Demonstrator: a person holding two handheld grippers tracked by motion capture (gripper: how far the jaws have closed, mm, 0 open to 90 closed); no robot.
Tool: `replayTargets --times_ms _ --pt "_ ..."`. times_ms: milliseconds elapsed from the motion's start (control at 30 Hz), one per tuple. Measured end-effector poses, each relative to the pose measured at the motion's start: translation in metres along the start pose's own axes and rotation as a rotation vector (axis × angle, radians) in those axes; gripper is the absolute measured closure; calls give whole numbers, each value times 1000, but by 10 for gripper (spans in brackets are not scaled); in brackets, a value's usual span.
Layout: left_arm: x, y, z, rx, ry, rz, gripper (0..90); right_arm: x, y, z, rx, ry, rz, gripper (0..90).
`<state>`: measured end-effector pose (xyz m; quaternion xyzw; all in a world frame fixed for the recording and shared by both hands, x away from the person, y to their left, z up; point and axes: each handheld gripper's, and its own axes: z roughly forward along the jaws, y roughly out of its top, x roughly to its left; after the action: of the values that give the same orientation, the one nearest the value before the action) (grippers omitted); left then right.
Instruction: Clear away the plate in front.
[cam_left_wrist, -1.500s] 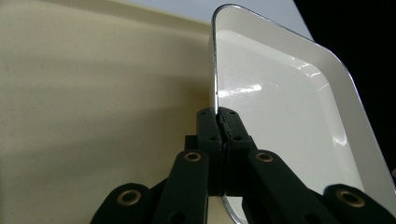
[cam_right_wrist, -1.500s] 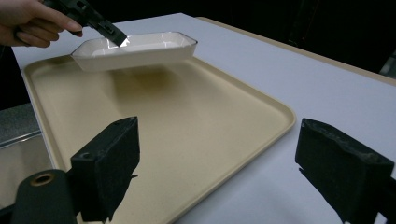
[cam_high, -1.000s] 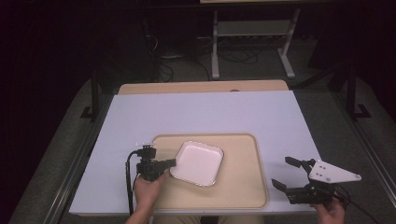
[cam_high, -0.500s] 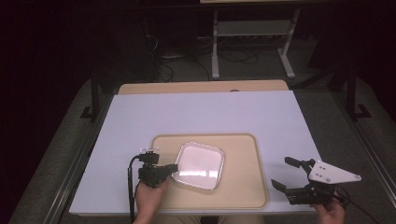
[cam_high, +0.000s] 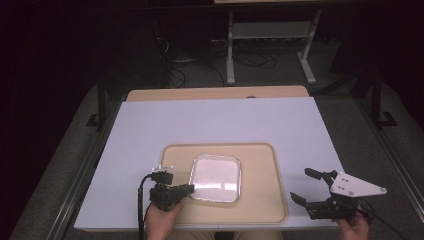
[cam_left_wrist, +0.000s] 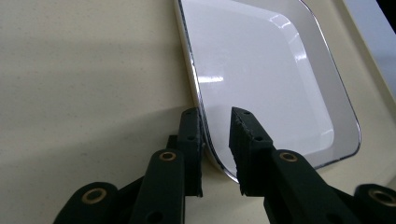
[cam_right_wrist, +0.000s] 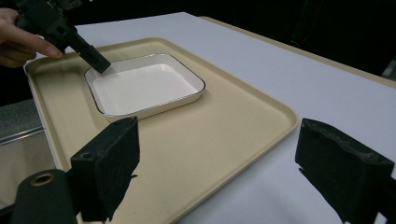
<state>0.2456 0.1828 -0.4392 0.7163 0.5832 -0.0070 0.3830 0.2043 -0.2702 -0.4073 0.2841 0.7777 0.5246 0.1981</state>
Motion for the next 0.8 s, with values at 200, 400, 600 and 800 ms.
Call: replayTargets --times_ms 200,400,600,800 --pt "-2 -3 0 7 -5 11 732 0 0 0 0 -1 -1 129" --pt "-3 -5 1 9 -14 11 735 0 0 0 3 -3 -1 129" --pt "-6 -7 1 10 -21 14 730 0 0 0 4 -2 -1 129" --pt "-6 -7 1 8 -17 22 729 0 0 0 4 -3 -2 129"
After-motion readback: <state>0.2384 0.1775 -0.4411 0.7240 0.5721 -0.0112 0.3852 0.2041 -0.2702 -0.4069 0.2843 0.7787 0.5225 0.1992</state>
